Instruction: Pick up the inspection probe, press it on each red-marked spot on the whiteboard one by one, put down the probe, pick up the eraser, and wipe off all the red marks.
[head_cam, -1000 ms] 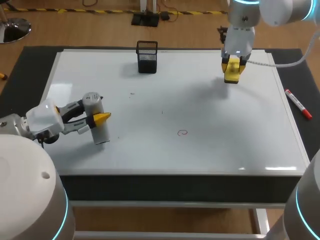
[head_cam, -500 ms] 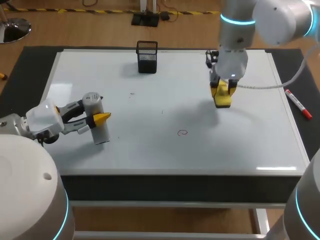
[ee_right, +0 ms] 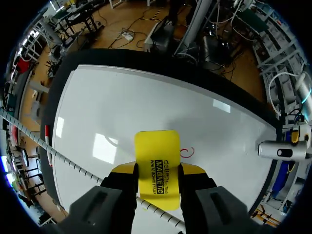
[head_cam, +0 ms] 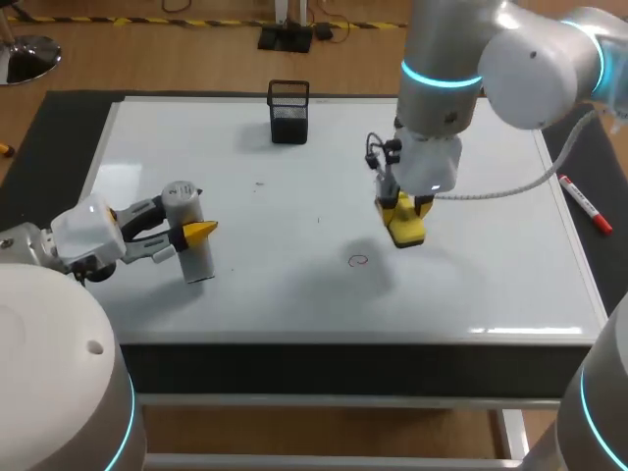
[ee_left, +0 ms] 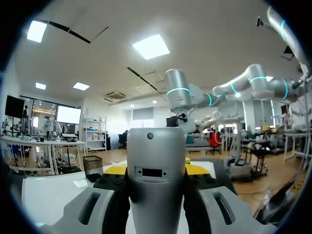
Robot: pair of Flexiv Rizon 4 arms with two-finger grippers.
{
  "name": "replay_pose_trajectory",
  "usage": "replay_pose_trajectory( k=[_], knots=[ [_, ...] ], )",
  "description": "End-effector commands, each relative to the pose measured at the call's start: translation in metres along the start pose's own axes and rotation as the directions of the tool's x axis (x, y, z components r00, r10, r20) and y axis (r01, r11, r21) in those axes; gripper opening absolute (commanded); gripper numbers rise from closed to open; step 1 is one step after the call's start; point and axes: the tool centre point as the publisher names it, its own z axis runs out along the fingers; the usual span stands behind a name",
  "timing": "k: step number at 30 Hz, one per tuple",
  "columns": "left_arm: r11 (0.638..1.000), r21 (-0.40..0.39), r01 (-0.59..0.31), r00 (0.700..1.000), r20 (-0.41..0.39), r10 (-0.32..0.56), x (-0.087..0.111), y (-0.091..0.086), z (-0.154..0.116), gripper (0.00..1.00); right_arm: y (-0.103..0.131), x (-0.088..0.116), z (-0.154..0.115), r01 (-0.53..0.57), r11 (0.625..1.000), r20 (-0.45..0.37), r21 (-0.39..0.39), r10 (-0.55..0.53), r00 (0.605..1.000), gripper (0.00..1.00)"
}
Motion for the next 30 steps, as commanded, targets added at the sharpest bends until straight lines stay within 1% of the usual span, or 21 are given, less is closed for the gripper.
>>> replay_pose_trajectory(
  k=[1,2,3,4,16,19,23,30],
  knots=[
    [1.000,0.003,-0.002,1.000,0.002,0.002,0.001,0.000,0.000,0.00,0.005,-0.022,0.009,0.038,0.997,-0.040,0.066,-0.035,0.999,0.00],
    [1.000,0.003,-0.002,1.000,0.002,0.002,0.001,0.000,0.000,0.00,0.005,-0.026,0.008,0.052,0.997,-0.036,0.060,-0.050,0.998,0.00],
    [1.000,0.003,-0.002,1.000,0.002,0.002,0.001,0.000,0.000,0.00,0.005,-0.029,0.007,0.045,0.997,-0.039,0.059,-0.043,0.998,0.00],
    [1.000,0.003,-0.002,1.000,0.002,0.002,0.001,0.000,0.000,0.00,0.002,-0.031,0.003,0.052,0.997,-0.010,0.049,-0.051,0.999,0.00],
    [1.000,0.003,-0.002,1.000,0.002,0.002,0.001,0.000,0.000,0.00,0.002,-0.031,0.003,0.052,0.997,-0.010,0.049,-0.051,0.999,0.00],
    [1.000,0.003,-0.002,1.000,0.002,0.002,0.001,0.000,0.000,0.00,-0.001,-0.030,0.005,0.081,0.996,-0.038,0.033,-0.080,0.996,0.00],
    [1.000,0.003,-0.002,1.000,0.002,0.002,0.001,0.000,0.000,0.00,0.004,-0.038,0.015,0.123,0.992,-0.031,0.010,-0.123,0.992,0.00],
    [1.000,0.003,-0.002,1.000,0.002,0.002,0.001,0.000,0.000,0.00,0.011,-0.053,0.035,0.189,0.982,-0.021,0.003,-0.189,0.982,0.00]
  ],
)
